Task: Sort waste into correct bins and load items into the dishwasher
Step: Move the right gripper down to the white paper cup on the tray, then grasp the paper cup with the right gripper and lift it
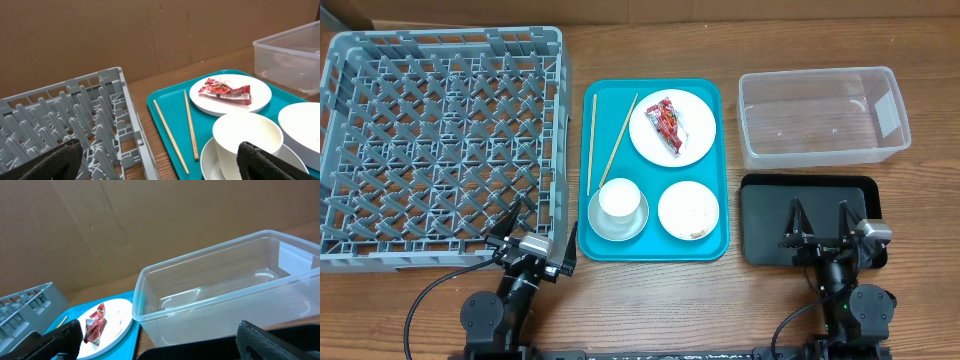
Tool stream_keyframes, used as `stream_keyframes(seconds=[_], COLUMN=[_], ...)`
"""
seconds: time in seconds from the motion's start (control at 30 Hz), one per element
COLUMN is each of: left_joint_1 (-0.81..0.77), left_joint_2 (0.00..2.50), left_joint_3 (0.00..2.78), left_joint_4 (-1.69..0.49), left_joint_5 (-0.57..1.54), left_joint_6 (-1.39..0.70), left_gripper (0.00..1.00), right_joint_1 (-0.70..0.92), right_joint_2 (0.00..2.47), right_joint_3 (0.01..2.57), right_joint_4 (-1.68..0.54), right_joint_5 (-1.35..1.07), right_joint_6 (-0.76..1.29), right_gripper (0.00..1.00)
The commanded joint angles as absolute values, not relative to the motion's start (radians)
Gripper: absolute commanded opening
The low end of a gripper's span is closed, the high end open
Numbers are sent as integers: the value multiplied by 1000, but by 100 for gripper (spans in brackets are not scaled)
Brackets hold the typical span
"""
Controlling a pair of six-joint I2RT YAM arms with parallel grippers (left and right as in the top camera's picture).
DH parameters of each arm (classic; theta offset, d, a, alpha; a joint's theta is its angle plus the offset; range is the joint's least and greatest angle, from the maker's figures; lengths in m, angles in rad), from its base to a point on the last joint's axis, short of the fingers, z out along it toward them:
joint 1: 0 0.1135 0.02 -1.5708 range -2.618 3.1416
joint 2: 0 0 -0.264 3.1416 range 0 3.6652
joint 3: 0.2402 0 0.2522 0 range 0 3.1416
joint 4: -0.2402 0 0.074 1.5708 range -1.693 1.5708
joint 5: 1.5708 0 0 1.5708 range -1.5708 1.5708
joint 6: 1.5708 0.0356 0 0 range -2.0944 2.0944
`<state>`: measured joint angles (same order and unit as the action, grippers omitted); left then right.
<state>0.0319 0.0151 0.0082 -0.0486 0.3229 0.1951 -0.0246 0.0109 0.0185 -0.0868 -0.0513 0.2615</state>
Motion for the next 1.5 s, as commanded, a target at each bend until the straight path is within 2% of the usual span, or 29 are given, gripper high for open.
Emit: stream_keyframes(seconds=[0.0, 0.23, 0.37, 0.43, 0.5, 0.53, 0.6, 0.67, 0.8, 0.87, 0.93, 0.97, 1.0, 1.03, 1.07, 1.1, 1.13, 1.17, 1.2, 1.27, 1.33, 1.37, 1.4, 1.47], left_joint_1=[25, 25, 25, 26, 27, 27, 27, 27, 25, 25, 25, 24, 4, -42, -94, -128, -190, -215, -215, -175, -82, -51, -23, 2], left_joint_2=[12, 12, 12, 12, 14, 54, 165, 387, 974, 1183, 1312, 1341, 1370, 1387, 1392, 1392, 1392, 1391, 1389, 1387, 1385, 1385, 1385, 1383], left_joint_3=[5, 5, 5, 23, 88, 206, 369, 614, 1296, 1517, 1552, 1552, 1552, 1551, 1551, 1550, 1549, 1549, 1549, 1549, 1549, 1549, 1549, 1549], left_joint_4=[-48, -41, 35, 166, 172, 86, -49, -250, -890, -1101, -1151, -1174, -1213, -1256, -1283, -1298, -1320, -1328, -1332, -1342, -1370, -1385, -1402, -1428], left_joint_5=[333, 336, 630, 644, 618, 586, 574, 602, 651, 665, 754, 758, 756, 675, 550, 464, 281, 165, 81, 41, 42, 42, 51, 102], left_joint_6=[213, 213, 208, 52, -2, -34, -66, -75, -42, -19, -98, -99, -103, -83, -88, -105, -198, -277, -366, -480, -498, -496, -478, -376], left_gripper=[100, 100, 100, 100, 100, 100, 100, 100, 100, 100, 100, 100, 93, 84, 80, 80, 79, 79, 79, 80, 78, 77, 76, 79], right_joint_1=[-28, -28, -28, -28, -28, -28, -28, -27, -28, -28, -25, -15, 9, 62, 102, 134, 230, 313, 421, 588, 708, 741, 756, 755], right_joint_2=[3, 3, 3, 5, 22, 103, 224, 481, 979, 1113, 1201, 1217, 1232, 1250, 1258, 1261, 1268, 1279, 1304, 1393, 1534, 1602, 1681, 1800], right_joint_3=[8, 8, 9, 94, 186, 344, 496, 780, 1389, 1499, 1499, 1499, 1498, 1491, 1480, 1467, 1423, 1391, 1352, 1326, 1326, 1327, 1326, 1326], right_joint_4=[-79, -79, -55, -62, -93, -151, -228, -438, -990, -1057, -1097, -1128, -1167, -1209, -1219, -1217, -1177, -1127, -1048, -952, -846, -806, -773, -726], right_joint_5=[-46, -44, -254, -356, -356, -357, -357, -361, -361, -406, -585, -574, -550, -516, -509, -510, -509, -506, -454, -258, -168, -141, -83, -35], right_joint_6=[262, 262, 438, 442, 433, 360, 340, 329, 254, 287, 191, 181, 181, 182, 182, 182, 183, 198, 269, 373, 371, 373, 421, 454], right_gripper=[100, 100, 100, 100, 100, 100, 100, 100, 100, 100, 100, 100, 100, 98, 96, 95, 90, 84, 82, 74, 68, 67, 59, 53])
